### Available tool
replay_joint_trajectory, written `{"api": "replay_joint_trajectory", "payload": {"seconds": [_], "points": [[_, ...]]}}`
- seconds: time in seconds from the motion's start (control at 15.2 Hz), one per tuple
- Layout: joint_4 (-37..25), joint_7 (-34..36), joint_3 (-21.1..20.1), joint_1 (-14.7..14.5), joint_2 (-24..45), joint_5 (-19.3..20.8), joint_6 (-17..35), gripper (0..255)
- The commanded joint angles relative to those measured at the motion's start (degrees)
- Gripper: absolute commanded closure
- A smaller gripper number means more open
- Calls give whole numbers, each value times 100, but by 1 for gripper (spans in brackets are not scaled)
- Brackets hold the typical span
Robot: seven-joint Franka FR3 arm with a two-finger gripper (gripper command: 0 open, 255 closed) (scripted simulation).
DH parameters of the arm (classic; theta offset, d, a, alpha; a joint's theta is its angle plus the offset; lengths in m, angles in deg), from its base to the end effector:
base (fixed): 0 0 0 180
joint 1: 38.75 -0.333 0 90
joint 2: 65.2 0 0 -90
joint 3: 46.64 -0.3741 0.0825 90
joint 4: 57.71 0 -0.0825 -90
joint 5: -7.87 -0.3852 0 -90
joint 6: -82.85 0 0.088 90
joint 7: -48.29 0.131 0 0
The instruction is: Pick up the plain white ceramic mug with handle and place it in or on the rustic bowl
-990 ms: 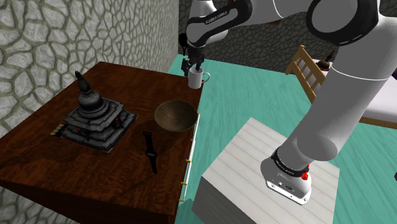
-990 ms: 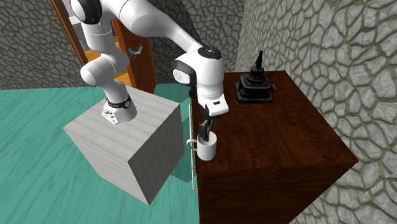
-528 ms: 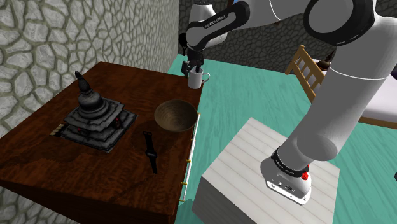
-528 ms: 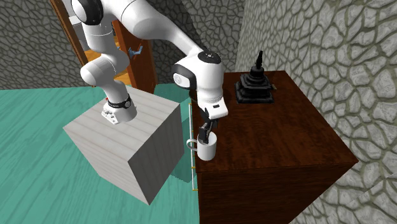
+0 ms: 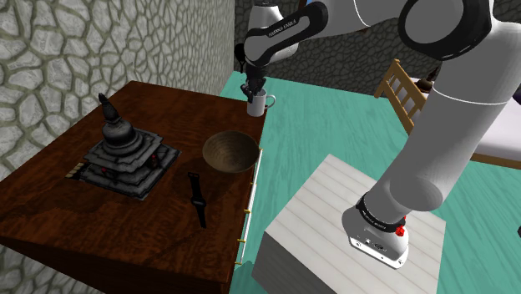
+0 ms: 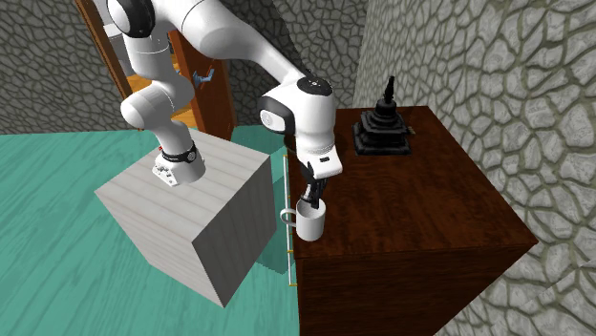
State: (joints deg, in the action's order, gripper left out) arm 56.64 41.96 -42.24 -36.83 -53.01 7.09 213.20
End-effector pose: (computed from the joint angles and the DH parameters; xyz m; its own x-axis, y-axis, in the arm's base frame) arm 0.6113 -0.0651 0.3937 0.9978 -0.0056 0.0662 -0.0064 -0.9999 0.0126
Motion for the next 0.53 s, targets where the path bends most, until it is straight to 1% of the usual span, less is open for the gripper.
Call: {"api": "replay_joint_trajectory", "payload": {"seconds": [0.0, 0.2, 0.46], "points": [[0, 0, 0, 0, 1, 0, 1, 255], [0, 0, 0, 0, 1, 0, 2, 255], [-132, 9, 4, -3, -144, 16, -275, 255]]}}
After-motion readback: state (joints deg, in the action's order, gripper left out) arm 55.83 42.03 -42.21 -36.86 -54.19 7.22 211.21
